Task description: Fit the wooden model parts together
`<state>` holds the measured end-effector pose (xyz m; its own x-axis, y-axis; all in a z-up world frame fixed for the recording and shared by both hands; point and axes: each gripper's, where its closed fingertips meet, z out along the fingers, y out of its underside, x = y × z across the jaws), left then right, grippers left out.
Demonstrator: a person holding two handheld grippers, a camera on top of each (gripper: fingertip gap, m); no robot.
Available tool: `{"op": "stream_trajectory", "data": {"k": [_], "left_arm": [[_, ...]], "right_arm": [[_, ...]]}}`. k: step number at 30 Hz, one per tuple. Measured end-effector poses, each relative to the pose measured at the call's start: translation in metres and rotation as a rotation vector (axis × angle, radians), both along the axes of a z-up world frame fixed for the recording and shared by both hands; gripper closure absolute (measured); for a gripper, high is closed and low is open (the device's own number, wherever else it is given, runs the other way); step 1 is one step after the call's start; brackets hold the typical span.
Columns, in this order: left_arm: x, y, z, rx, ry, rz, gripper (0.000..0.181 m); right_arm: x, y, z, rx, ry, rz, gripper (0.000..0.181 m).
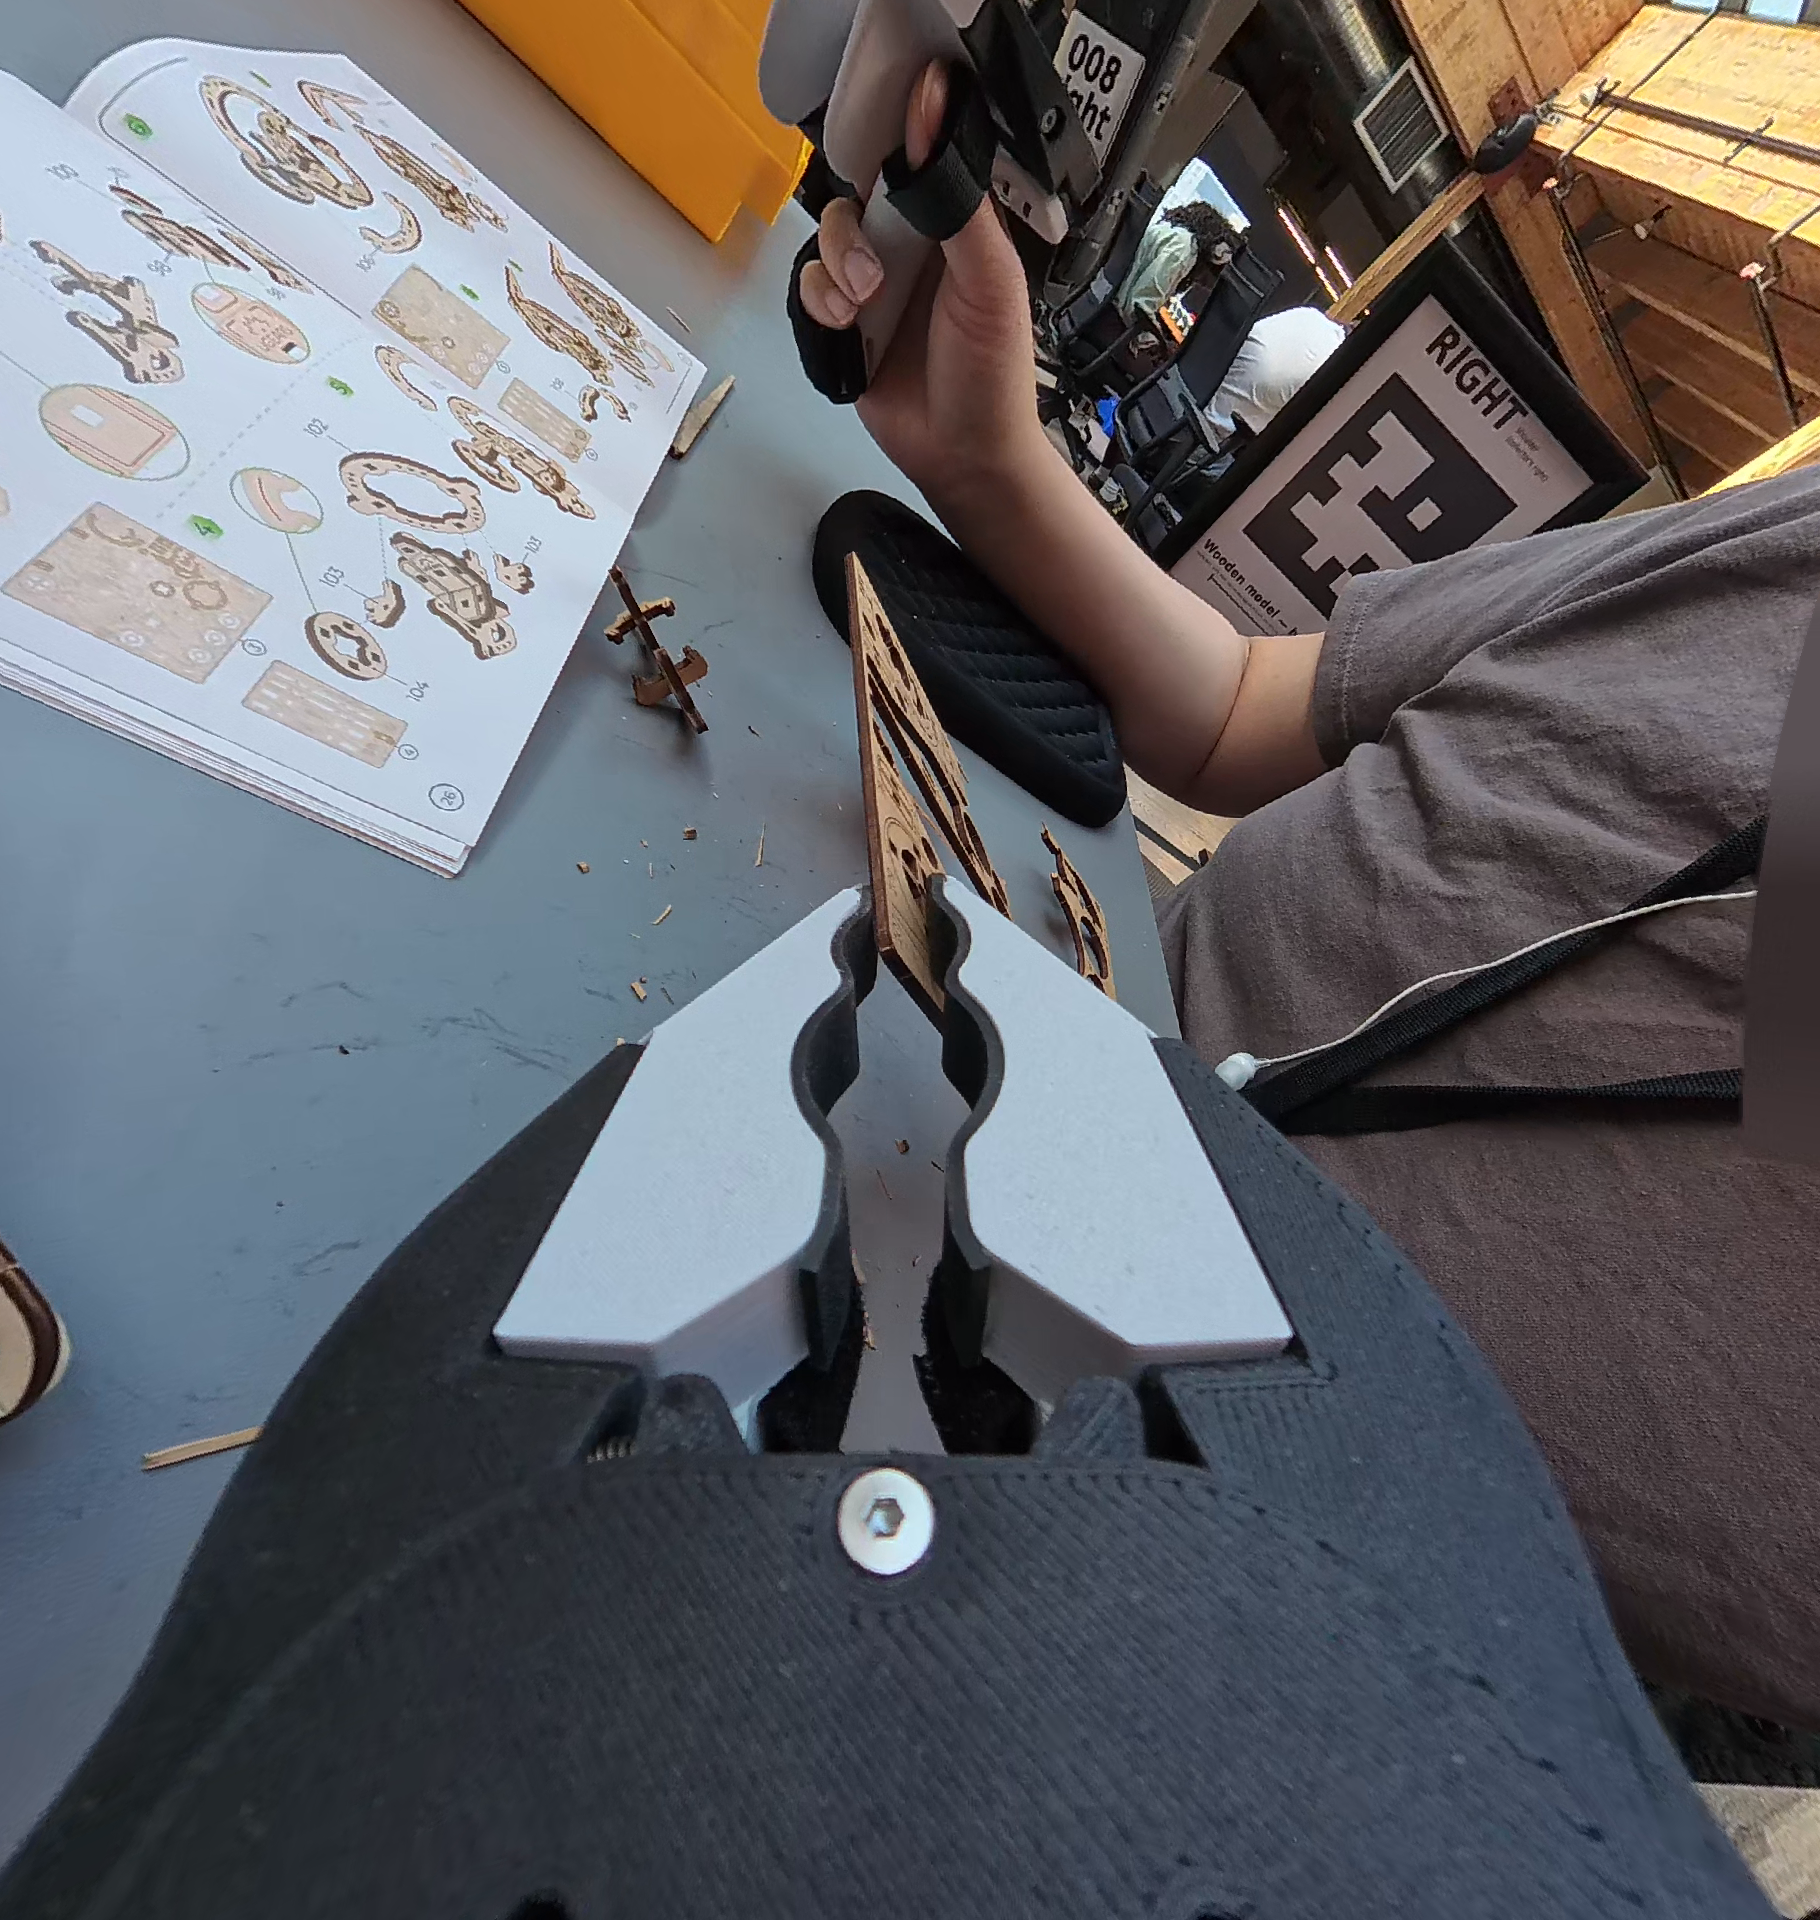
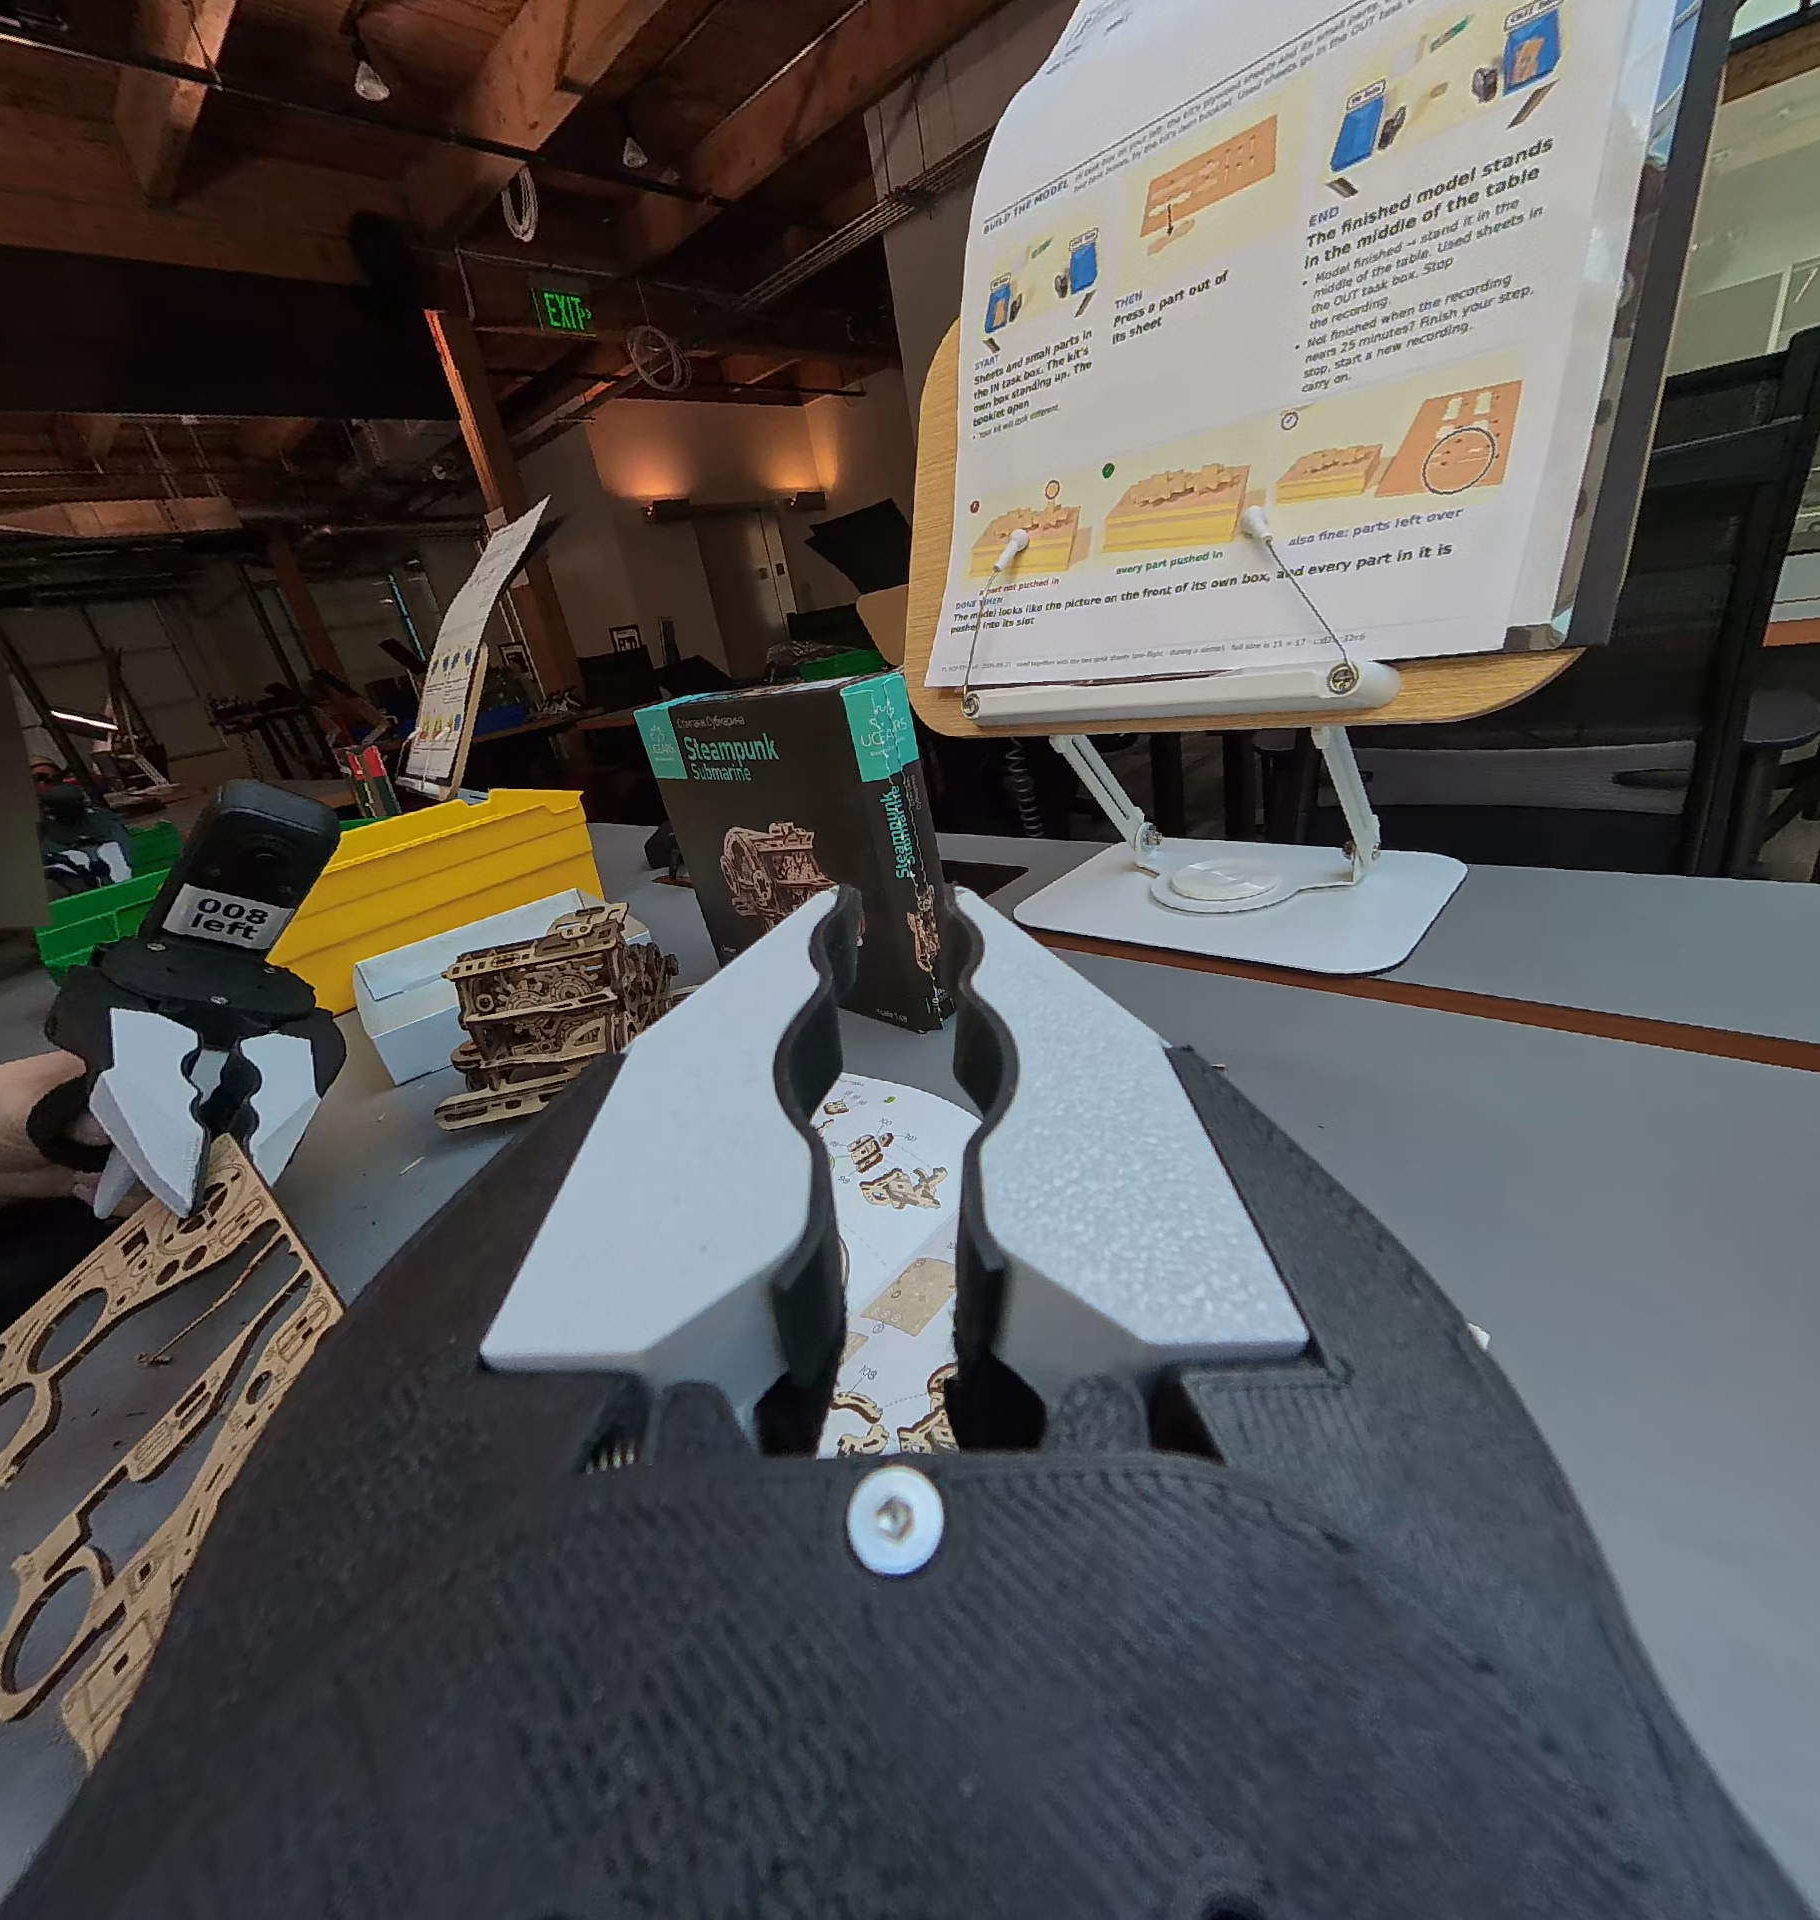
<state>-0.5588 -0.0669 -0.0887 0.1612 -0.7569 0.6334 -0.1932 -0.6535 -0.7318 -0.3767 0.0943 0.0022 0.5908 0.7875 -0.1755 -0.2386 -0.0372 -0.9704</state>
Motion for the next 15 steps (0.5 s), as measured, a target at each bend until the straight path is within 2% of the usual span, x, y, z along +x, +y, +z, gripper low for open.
{"op": "stream_trajectory", "data": {"k": [15], "left_arm": [[-0.0001,0.0009,-0.0021,0.003,0.014,0.007,0.174]], "right_arm": [[-0.0020,0.0017,-0.0052,-0.031,-0.001,0.013,0.168]]}}
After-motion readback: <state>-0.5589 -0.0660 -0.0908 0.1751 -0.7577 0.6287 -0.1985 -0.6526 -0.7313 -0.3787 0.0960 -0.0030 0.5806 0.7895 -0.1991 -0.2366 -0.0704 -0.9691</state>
